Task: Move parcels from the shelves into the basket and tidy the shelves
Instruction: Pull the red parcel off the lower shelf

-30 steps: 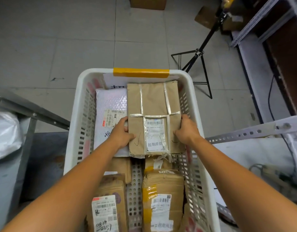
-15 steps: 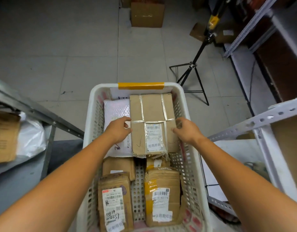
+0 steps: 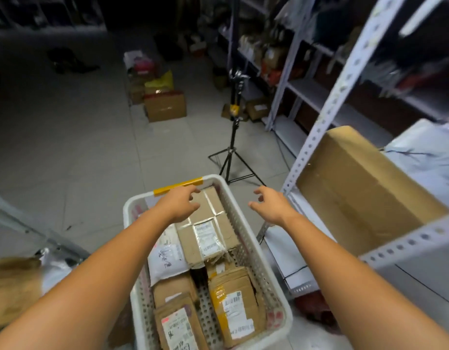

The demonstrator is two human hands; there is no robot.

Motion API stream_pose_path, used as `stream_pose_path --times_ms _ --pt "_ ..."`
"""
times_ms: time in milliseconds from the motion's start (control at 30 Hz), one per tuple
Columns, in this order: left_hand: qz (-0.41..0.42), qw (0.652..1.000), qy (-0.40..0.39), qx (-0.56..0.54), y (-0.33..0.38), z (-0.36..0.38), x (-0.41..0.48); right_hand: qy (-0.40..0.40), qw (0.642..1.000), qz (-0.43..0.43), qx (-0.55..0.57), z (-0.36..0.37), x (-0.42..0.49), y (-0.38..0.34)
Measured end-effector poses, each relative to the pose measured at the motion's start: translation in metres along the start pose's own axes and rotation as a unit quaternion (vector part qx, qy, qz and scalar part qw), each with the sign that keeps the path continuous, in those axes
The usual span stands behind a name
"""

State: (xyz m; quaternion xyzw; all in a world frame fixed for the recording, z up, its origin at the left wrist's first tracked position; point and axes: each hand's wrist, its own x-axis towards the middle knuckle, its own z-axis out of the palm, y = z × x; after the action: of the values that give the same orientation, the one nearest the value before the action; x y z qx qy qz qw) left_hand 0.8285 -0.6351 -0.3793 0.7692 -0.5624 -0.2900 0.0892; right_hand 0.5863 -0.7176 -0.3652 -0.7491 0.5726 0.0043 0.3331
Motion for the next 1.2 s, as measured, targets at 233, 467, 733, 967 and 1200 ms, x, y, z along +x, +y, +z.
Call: stream_pose_path --times_ms 233,467,733,967,1200 --pt "0.072 0.994 0.009 0.077 0.083 -0.020 -0.041 0.060 0.998 0.002 0.000 -0.052 -0.082 0.024" --pt "0.126 0.986 0.011 0.108 0.175 -0.005 -0.104 0.117 0.993 0.015 0.029 -0.096 -0.187 0.084" --pt "0.227 0.961 -0.028 0.157 0.296 0.060 -0.176 0.178 0.978 0.092 0.058 -0.133 -0.322 0.194" --pt "0.355 0.914 -0.072 0.181 0.432 0.138 -0.218 0.257 0.936 0.226 0.082 -0.153 -0.448 0.302" --pt "0.480 0.840 -0.158 0.197 0.554 0.230 -0.257 0.337 0.857 0.372 0.119 -0.144 -0.564 0.374"
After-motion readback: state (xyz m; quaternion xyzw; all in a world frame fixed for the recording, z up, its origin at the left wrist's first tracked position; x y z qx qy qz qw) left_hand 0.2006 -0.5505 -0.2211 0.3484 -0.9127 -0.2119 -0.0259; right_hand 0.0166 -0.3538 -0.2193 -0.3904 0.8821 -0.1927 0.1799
